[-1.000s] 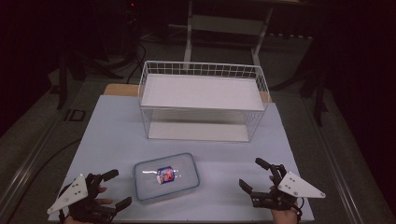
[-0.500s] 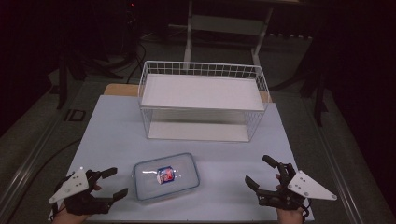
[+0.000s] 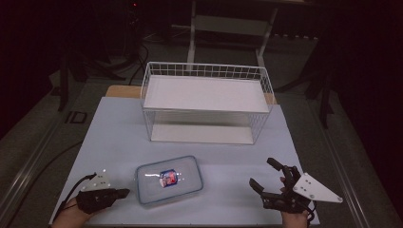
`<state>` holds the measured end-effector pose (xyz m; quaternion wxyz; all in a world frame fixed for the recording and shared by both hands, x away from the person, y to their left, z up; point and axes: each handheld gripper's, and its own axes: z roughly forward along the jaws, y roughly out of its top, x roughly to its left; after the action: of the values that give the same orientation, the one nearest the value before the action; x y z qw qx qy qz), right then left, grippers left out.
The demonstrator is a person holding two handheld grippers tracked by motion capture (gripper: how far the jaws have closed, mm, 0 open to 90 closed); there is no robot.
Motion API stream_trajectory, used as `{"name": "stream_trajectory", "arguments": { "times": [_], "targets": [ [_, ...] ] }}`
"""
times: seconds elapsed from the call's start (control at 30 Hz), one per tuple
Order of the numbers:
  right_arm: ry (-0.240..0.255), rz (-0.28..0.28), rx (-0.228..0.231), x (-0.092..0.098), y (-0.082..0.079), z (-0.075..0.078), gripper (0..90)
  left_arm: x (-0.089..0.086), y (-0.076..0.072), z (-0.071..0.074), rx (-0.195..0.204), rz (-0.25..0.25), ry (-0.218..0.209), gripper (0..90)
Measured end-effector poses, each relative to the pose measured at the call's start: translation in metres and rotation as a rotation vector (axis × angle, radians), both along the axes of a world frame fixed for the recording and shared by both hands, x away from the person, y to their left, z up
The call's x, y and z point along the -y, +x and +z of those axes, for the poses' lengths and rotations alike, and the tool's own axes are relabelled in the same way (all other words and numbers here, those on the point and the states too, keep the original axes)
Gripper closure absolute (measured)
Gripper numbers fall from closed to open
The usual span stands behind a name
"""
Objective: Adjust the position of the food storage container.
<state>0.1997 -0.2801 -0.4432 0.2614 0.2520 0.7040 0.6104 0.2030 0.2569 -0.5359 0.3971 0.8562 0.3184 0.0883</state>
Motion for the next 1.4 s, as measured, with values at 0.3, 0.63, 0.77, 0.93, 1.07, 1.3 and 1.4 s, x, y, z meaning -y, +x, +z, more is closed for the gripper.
{"name": "stream_trajectory", "arguments": {
  "times": [0.3, 0.63, 0.77, 0.93, 1.07, 1.3, 1.4],
  "targets": [
    [0.0, -0.003, -0.004, 0.001, 0.001, -0.001, 14.2, 0.016, 0.015, -0.002, -0.004, -0.038, 0.004, 89.8],
    [-0.003, 0.001, -0.006, 0.001, 0.001, -0.001, 14.2, 0.024, 0.033, -0.004, -0.018, -0.023, -0.01, 89.8],
    [-0.004, 0.0, -0.002, 0.001, 0.001, -0.001, 14.2, 0.031, 0.043, -0.003, -0.015, -0.031, -0.005, 89.8],
    [-0.004, 0.002, -0.003, 0.001, 0.001, -0.001, 14.2, 0.043, 0.057, -0.003, -0.017, -0.038, -0.014, 89.8],
    [-0.004, 0.004, -0.001, 0.001, 0.001, -0.001, 14.2, 0.05, 0.066, -0.003, -0.012, -0.032, -0.026, 89.8],
    [0.004, 0.002, -0.002, 0.002, 0.0, 0.0, 14.2, 0.046, 0.047, 0.001, -0.018, -0.05, 0.023, 89.8],
    [0.002, 0.001, -0.004, 0.002, 0.0, 0.0, 14.2, 0.042, 0.029, 0.0, -0.047, -0.068, 0.04, 89.8]
  ]
}}
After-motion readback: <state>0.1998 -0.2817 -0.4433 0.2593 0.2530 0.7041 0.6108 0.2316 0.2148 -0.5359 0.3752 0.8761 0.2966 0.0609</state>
